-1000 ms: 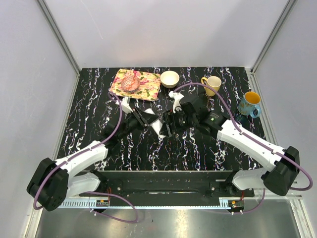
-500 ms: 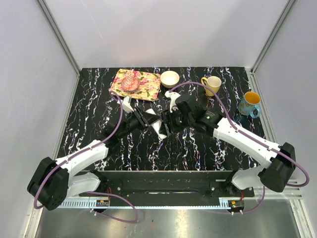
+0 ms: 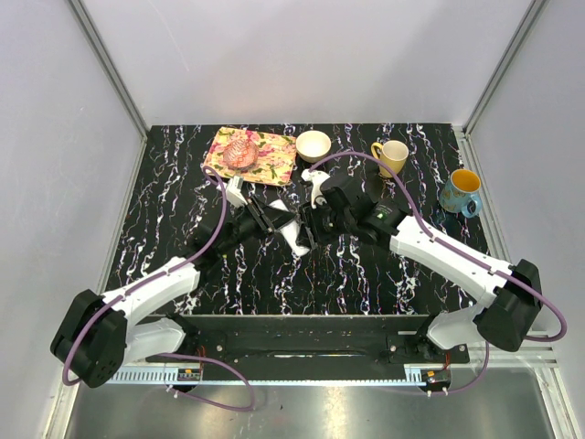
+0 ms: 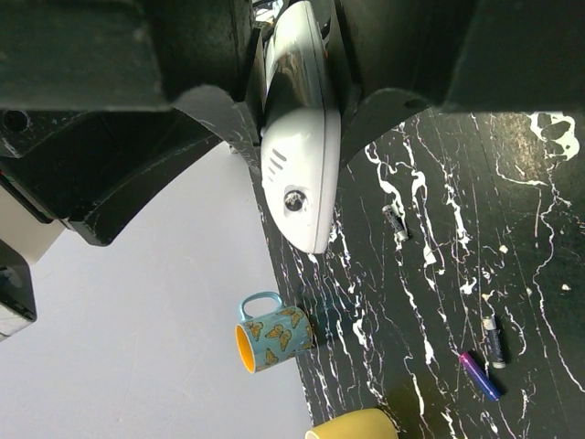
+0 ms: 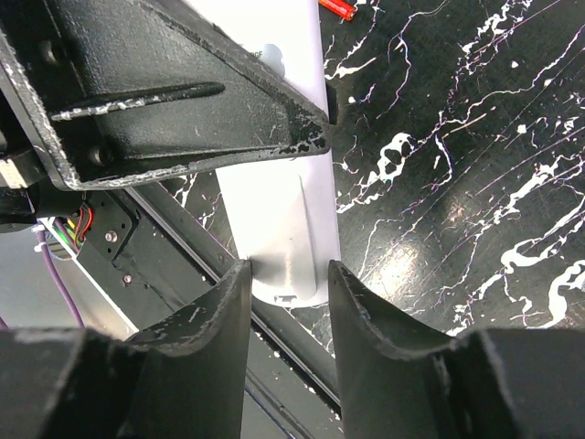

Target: Load the batteries into the remote control

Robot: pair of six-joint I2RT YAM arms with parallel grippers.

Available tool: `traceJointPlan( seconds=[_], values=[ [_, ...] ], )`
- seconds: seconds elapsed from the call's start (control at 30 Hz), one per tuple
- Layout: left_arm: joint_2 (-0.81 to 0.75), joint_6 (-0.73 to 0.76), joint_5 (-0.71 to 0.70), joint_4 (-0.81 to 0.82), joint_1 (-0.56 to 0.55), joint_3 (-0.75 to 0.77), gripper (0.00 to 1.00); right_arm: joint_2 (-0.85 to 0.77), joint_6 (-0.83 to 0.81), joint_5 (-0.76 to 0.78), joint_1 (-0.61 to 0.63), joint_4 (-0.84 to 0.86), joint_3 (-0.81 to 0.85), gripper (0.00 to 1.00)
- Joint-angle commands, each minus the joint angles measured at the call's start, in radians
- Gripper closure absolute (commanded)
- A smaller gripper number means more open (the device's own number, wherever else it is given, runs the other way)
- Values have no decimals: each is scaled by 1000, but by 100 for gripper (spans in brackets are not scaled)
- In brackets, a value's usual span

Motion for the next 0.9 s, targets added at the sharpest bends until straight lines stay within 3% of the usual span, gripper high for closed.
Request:
traceJointPlan(
  seconds=[0.0, 0.1, 0.33, 0.4, 0.43, 0.57, 0.67, 0.87],
  values=[
    [-2, -8, 17, 57, 4, 42, 100, 6, -14, 23, 12, -3, 39, 61],
    [-1, -6, 13, 57, 2, 39, 100, 2, -13, 23, 13, -2, 38, 70],
    [1, -6, 13, 60, 4, 36, 100, 0, -7, 19, 12, -2, 32, 75],
    [4, -6, 16, 60, 4, 36, 100, -3, -2, 25, 12, -2, 33, 68],
    [2, -6, 16, 60, 4, 35, 100, -7, 1, 30, 13, 0, 32, 55],
    [-17, 11, -8, 53, 4, 31, 100, -50, 48, 65, 10, 17, 15, 37],
    [-44, 31, -49, 59, 4, 16, 100, -111, 151, 73, 10, 97, -43, 31],
    [-111, 34, -190, 180, -7, -77, 100, -213, 479, -13, -6, 389, -236, 32]
  ],
)
